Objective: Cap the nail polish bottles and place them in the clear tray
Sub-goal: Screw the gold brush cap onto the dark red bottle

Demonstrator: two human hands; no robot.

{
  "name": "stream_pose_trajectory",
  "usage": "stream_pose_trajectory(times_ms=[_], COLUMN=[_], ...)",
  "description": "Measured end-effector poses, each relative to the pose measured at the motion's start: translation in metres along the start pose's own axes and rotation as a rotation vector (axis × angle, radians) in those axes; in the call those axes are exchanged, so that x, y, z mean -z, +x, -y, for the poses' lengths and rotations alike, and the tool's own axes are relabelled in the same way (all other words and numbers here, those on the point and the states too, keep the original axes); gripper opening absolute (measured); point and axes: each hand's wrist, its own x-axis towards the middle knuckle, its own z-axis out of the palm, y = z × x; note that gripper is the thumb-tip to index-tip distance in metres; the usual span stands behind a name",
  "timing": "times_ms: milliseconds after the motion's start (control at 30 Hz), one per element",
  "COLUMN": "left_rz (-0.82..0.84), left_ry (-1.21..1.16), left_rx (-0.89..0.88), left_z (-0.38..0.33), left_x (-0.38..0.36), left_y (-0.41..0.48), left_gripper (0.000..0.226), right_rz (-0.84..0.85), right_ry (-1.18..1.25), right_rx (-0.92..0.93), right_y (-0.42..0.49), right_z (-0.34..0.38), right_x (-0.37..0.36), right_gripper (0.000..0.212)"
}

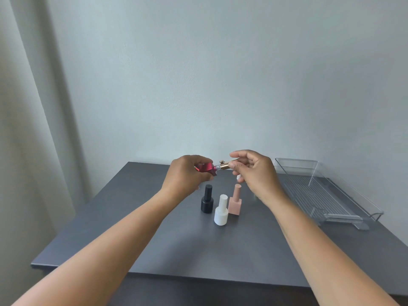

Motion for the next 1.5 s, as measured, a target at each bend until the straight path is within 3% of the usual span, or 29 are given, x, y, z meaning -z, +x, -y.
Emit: stream_pose_trajectory(times_ms=[200,633,833,1000,1133,1267,1333,1400,1500], left_rz=[0.001,-0.086,-0.091,-0.084,-0.071,-0.065,-0.067,-0.068,-0.071], left_ry=[-0.018,0.042,-0.013,-0.060,-0.071,-0.084,-0.082,-0.084,-0.093], left_rx=[0.016,-0.016,-0.017,-0.022,-0.038,-0.033,-0.025,-0.016,-0.002], left_z=[0.000,-0.005,-0.006,-0.007,-0.008,-0.006,-0.005,-0.004,-0.003], left_x=[-0.004,-0.010,-0.009,-0.008,-0.008,-0.007,-0.007,-0.006,-0.006], left_y=[-0.003,-0.006,-0.008,-0.009,-0.010,-0.010,-0.010,-0.010,-0.009], left_gripper=[0.025,0.024,0.023,0.025,0.026,0.026,0.026,0.025,0.024], right_rz=[-0.004,-0.035,0.052,0.092,0.030,0.021,0.065,0.108,0.123], right_ry=[-0.024,-0.041,0.101,0.060,-0.067,-0.221,-0.234,-0.168,-0.103], right_rx=[0.006,-0.020,-0.088,-0.129,-0.138,-0.140,-0.144,-0.137,-0.112], right_y=[-0.001,-0.001,-0.002,0.000,0.000,0.001,-0.001,-0.003,-0.003], right_z=[-0.003,-0.005,-0.003,-0.004,-0.002,0.001,0.001,-0.001,-0.003], right_x=[-0.001,0.002,0.004,0.008,0.006,0.009,0.010,0.011,0.009], right_gripper=[0.025,0.013,0.003,0.010,0.043,0.064,0.059,0.034,0.026])
